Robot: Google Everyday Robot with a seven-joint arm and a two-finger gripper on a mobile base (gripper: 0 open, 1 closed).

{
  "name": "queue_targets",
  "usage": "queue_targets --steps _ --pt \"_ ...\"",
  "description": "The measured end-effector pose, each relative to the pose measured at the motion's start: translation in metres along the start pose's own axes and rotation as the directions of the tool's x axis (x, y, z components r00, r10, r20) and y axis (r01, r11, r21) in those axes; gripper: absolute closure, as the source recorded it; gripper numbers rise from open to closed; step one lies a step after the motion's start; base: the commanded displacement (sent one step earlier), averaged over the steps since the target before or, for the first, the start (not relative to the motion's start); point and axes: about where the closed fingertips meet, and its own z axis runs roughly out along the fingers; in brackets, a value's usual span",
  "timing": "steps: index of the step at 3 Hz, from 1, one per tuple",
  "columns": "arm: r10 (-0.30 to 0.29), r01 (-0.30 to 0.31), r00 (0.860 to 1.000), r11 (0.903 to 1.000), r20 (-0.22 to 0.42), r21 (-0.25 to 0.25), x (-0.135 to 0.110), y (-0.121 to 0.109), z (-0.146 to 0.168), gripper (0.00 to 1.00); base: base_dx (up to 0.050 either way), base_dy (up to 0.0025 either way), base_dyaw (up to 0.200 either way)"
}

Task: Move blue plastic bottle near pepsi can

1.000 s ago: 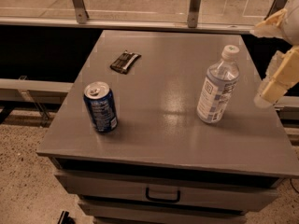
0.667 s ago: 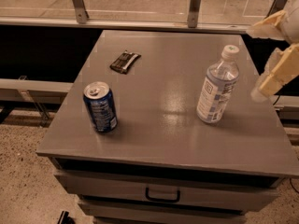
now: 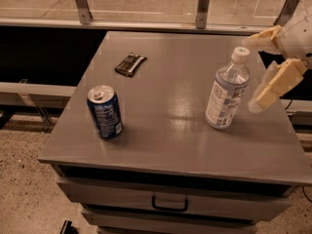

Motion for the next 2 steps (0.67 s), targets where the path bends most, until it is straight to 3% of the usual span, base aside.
queue_targets --steps 1,2 --pt "-0.021 0.022 0.999 0.9997 0.037 -0.014 0.001 0.003 0.013 0.0 0.0 0.0 0.0" --pt "-0.039 0.041 0.997 0.9988 0.067 -0.026 -0.003 0.006 0.027 0.16 0.0 0.0 0.0"
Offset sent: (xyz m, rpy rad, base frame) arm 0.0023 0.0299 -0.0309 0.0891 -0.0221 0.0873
